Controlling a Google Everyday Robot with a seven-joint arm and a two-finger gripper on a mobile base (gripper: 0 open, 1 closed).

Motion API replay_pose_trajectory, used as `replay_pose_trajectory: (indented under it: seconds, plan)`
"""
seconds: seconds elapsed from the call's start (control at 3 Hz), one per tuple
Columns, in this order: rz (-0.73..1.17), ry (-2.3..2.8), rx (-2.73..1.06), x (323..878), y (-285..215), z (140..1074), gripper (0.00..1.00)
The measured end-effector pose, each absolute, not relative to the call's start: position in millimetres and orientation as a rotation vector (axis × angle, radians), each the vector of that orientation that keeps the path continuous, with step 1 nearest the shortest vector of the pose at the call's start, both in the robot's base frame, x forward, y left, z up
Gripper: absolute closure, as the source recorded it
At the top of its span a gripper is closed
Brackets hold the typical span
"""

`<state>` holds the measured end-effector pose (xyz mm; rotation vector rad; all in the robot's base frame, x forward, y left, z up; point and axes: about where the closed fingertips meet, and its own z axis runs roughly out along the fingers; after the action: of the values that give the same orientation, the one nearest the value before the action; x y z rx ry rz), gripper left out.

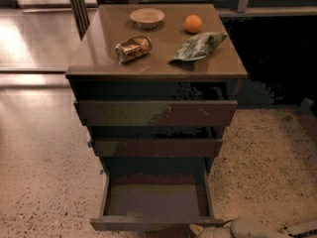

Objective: Close bottom drawer

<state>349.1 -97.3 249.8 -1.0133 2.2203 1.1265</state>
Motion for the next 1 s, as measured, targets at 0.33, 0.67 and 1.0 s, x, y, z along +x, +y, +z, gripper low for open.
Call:
replay_pose_trajectory:
  seconds: [0.33, 0.67, 1.0]
  plan:
    - [1.184, 2.23, -1.001, 348.3, -96.9, 227.0, 0.0]
    - [1.223, 2.235, -1.015, 364.4, -94.8, 197.4, 0.0]
    - [1.151, 2.237, -1.05, 395.4, -93.5, 184.6, 0.0]
